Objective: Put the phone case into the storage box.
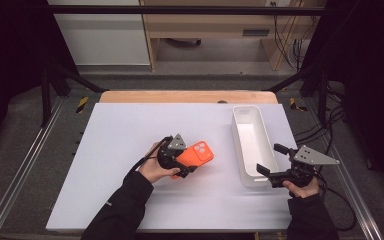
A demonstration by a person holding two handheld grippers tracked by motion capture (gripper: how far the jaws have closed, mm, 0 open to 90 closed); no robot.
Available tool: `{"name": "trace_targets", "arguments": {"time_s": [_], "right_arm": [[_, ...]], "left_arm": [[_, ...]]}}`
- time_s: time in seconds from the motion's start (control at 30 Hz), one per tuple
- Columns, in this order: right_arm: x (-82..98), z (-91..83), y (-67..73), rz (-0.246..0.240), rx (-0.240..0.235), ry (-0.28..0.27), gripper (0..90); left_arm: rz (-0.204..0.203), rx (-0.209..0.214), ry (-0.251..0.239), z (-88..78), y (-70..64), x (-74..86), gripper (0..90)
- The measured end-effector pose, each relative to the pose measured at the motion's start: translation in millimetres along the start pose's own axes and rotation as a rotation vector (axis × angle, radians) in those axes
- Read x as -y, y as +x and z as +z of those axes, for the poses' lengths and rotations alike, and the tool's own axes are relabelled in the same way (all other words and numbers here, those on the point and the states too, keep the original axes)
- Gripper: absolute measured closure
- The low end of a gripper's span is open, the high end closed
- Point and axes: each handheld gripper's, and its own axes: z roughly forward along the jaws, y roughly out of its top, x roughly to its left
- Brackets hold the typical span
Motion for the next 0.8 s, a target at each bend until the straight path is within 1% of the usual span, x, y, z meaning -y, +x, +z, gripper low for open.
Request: {"name": "trace_targets", "arguments": {"time_s": [0.1,0.13,0.27,0.33,0.57,0.8], "right_arm": [[0.0,0.0,0.0,-0.005,-0.002,0.001,0.4],[-0.1,0.0,0.1,-0.004,-0.002,0.000,0.4],[-0.3,0.4,0.7,-0.006,-0.002,0.002,0.4],[-0.4,0.6,1.2,-0.007,-0.003,0.003,0.4],[-0.7,2.1,2.6,-0.015,-0.006,0.006,0.5],[-2.1,4.9,6.5,-0.035,-0.014,0.014,0.4]], "left_arm": [[0.003,-0.005,-0.014,-6.5,-1.6,3.5,15.6],[-0.003,-0.005,-0.024,-7.7,-2.5,4.7,15.5],[0.008,-0.014,-0.031,-17.1,-4.2,10.6,15.6],[0.004,-0.016,-0.050,-21.6,-6.0,14.1,15.5],[0.000,-0.022,-0.071,-33.9,-9.1,24.5,15.5],[0.011,-0.040,-0.096,-45.4,-11.8,30.4,15.5]]}}
